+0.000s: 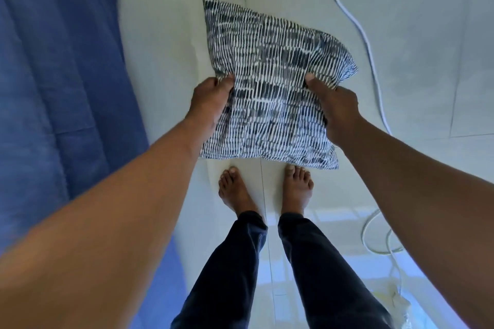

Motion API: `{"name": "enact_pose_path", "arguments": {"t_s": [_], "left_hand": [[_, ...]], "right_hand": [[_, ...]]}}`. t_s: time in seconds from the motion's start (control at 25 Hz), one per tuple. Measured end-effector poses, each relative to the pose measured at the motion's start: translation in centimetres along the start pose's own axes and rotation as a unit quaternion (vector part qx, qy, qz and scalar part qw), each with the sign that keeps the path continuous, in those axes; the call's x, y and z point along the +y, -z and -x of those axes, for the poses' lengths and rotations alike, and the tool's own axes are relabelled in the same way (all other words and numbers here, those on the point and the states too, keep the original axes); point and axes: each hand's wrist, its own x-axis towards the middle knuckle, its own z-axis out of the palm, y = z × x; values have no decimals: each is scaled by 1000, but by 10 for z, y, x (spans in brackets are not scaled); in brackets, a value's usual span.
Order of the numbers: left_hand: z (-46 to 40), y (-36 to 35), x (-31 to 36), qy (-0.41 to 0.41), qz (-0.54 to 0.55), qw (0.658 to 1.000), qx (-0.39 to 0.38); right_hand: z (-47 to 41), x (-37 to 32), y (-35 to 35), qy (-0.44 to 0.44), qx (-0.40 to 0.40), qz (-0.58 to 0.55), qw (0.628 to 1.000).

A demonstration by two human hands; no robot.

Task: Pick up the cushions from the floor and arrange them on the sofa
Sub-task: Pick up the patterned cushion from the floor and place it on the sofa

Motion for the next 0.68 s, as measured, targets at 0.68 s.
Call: {"name": "enact_pose_path", "arguments": {"t_s": [0.68], "left_hand": [[395, 579, 115, -10, 533, 842, 89]], "right_hand": [[391, -215, -18, 155, -135, 63, 977]]}}
